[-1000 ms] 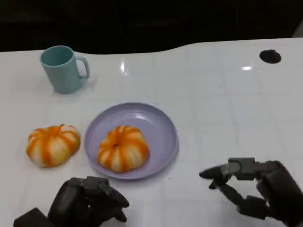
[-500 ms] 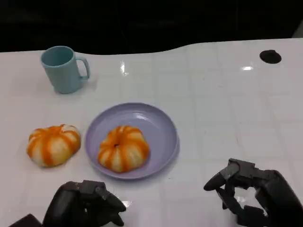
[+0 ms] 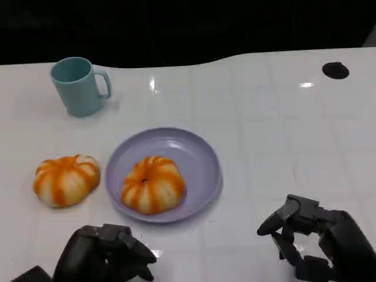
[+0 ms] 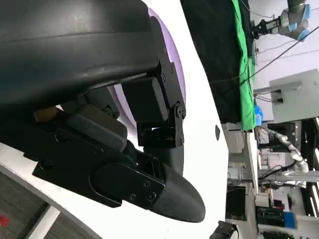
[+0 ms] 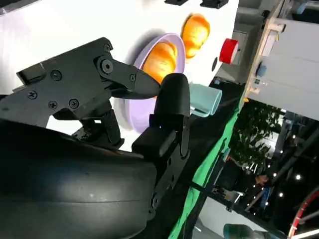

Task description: Grasp the bread from the table and place it into the plate.

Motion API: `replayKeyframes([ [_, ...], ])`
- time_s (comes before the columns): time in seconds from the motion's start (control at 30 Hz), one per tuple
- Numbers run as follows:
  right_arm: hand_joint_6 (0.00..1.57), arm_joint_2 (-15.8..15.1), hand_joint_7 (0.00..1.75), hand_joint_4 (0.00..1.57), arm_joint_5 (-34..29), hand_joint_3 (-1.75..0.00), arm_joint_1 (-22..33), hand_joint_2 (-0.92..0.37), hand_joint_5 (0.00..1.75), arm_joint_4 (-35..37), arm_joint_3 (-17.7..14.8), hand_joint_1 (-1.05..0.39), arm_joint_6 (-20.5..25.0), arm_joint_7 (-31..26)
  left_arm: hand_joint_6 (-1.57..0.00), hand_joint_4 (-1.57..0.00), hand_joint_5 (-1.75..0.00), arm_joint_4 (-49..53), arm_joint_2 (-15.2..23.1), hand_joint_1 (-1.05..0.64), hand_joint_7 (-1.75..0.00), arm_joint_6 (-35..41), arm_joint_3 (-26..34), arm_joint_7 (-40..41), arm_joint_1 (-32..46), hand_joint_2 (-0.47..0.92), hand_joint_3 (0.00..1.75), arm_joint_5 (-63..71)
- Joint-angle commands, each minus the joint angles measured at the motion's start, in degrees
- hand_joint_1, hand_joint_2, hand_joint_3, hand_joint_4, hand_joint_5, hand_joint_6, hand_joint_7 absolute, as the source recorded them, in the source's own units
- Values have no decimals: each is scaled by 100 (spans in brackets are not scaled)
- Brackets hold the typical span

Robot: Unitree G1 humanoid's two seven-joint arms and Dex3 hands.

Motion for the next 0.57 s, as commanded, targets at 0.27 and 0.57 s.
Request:
replayKeyframes([
  [0.27,74,-35,129,76,27,-82,-47,-67,171,67,-63,-23,-61,68,-134,-125,-94,-103,77,-105,-59,23,11,-14,22,89,0,-27],
  [0.57,75,-21,129,77,-65,-80,-57,-68,172,86,-58,-23,-72,38,-134,-125,-94,-50,72,-105,-58,7,20,-8,-3,89,0,-35],
])
